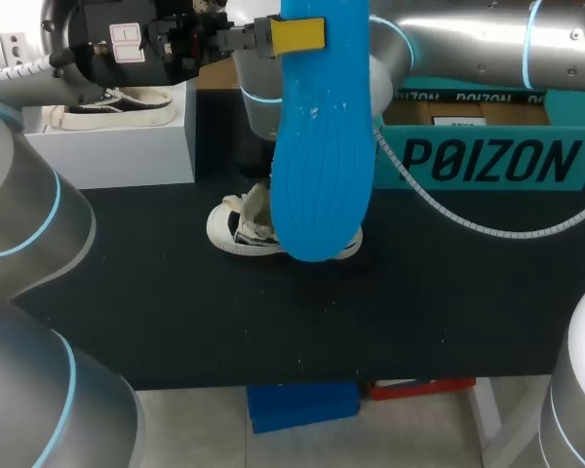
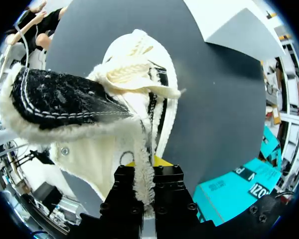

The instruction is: Take the shoe out of the shoebox, open the shoe tongue, remove and reinsert the insole, then place the shoe into the shoebox

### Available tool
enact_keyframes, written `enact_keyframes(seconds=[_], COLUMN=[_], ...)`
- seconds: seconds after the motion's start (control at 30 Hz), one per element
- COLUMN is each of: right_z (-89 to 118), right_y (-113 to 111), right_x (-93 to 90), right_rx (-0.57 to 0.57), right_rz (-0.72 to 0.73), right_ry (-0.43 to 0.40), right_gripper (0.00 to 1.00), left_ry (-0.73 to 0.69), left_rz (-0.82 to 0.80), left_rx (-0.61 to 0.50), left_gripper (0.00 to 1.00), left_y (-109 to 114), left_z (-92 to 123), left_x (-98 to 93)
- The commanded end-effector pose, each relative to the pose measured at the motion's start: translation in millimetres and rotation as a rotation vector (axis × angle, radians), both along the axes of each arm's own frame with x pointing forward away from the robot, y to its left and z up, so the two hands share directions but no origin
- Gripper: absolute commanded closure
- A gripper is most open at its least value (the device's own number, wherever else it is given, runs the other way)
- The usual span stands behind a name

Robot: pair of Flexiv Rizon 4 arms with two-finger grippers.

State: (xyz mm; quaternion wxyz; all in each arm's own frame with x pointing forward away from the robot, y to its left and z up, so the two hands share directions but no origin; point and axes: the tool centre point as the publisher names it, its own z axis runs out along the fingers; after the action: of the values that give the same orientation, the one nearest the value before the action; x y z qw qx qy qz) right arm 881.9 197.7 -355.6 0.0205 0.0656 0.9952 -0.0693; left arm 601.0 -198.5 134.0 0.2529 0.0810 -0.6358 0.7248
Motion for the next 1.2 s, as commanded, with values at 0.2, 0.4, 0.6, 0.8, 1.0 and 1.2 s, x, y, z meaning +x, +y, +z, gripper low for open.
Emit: enact_keyframes(seconds=[0.2, 0.4, 0.6, 0.8, 1.0, 1.2], right_z=[52.4, 59.8, 61.7, 57.4, 51.0, 42.6], right_y=[-14.4, -19.3, -25.8, -29.9, -26.9, -21.0], right_x=[-2.0, 1.5, 3.6, 4.9, -0.9, -10.6], right_rx=[-0.078, 0.013, 0.025, 0.041, 0.059, 0.089], right_rz=[-0.414, -0.821, -1.121, -1.33, -1.414, -1.472], right_ry=[0.035, 0.013, -0.017, -0.045, -0.079, -0.091], right_gripper=[1.0, 1.0, 1.0, 1.0, 1.0, 1.0], left_ry=[0.001, 0.001, 0.001, 0.001, 0.001, 0.001], left_rz=[0.0, 0.0, 0.0, 0.0, 0.0, 0.0], left_rx=[0.004, 0.004, 0.004, 0.004, 0.004, 0.004], left_gripper=[1.0, 1.0, 1.0, 1.0, 1.0, 1.0], left_y=[-1.3, -1.3, -1.3, -1.3, -1.3, -1.3], left_z=[0.5, 0.5, 0.5, 0.5, 0.5, 0.5], left_x=[0.3, 0.3, 0.3, 0.3, 0.3, 0.3])
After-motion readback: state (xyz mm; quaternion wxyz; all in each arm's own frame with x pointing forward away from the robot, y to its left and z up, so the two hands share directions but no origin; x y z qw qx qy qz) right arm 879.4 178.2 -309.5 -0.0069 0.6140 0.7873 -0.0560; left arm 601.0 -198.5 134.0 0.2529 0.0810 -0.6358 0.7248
